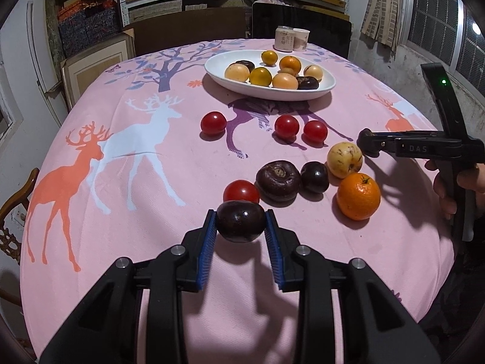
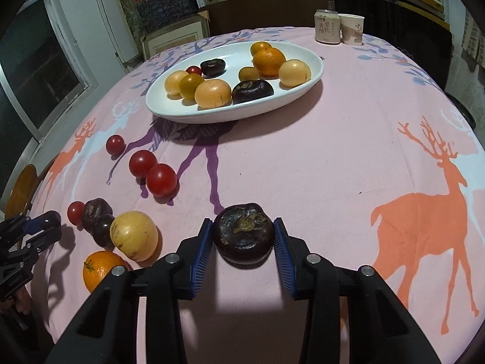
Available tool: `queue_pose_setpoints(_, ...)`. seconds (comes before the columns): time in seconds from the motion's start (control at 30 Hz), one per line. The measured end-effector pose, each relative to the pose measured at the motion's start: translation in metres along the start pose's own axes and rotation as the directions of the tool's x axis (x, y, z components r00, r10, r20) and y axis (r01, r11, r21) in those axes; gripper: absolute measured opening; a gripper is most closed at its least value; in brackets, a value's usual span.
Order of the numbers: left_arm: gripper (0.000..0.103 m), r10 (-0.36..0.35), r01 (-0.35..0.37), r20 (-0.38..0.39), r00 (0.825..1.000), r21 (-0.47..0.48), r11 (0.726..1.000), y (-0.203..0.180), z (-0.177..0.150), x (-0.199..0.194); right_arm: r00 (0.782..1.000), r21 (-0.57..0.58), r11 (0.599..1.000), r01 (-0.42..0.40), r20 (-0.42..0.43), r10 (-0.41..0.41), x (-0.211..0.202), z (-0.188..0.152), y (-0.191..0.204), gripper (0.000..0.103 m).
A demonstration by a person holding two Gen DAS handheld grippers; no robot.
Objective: Organize fruits
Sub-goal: 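Grasp a dark plum with the left gripper while the right grasps a dark purple tomato, then carry both dark fruits to the plate and open both grippers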
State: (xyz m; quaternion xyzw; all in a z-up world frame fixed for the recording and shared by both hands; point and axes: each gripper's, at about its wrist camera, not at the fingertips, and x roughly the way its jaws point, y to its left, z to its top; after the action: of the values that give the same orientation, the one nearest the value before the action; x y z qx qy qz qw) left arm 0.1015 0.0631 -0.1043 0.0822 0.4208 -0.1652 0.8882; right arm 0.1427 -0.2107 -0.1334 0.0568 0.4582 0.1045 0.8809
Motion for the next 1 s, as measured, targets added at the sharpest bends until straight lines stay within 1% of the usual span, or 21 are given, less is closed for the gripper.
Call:
queue_pose_setpoints(0.27,0.031,0.001,-0.001,-0.009,1.0,0.014,1.0,-0.003,0.0,0.002,1.0,-0.004,1.0,-0.022,0.016,0.022,-0.008,-0.006,0.001,0.04)
queue_pose_setpoints(0.47,0.031,0.01,-0.01,-0.013,1.0,0.004,1.0,-0.003,0.004,0.002,0.998,0.0,0.999,-0.038,0.043,0.038,-0.021,-0.008,-0.002,0.04)
queue_pose_setpoints(0.7,0.031,0.014,-0.014,0.012,1.0,0.023,1.0,-0.012,0.013,-0.006,0.995,0.017,0.998,-0.06,0.081,0.058,-0.038,-0.007,-0.007,0.04)
queue_pose_setpoints(0.83,0.031,0.011,-0.013,0.036,0.999,0.035,0.999,-0.016,0.027,-0.012,0.992,0.005,0.998,-0.066,0.106,0.065,-0.05,0.0,-0.007,0.04)
queue_pose_setpoints(0.93,0.031,0.002,-0.006,0.072,0.997,0.063,0.998,-0.023,0.053,-0.017,0.987,-0.009,0.997,-0.071,0.146,0.072,-0.063,0.016,-0.01,0.04)
queue_pose_setpoints(1.0,0.031,-0.007,-0.001,0.097,0.995,0.084,0.996,-0.028,0.073,-0.017,0.982,-0.013,0.997,-0.074,0.175,0.075,-0.072,0.034,-0.013,0.04)
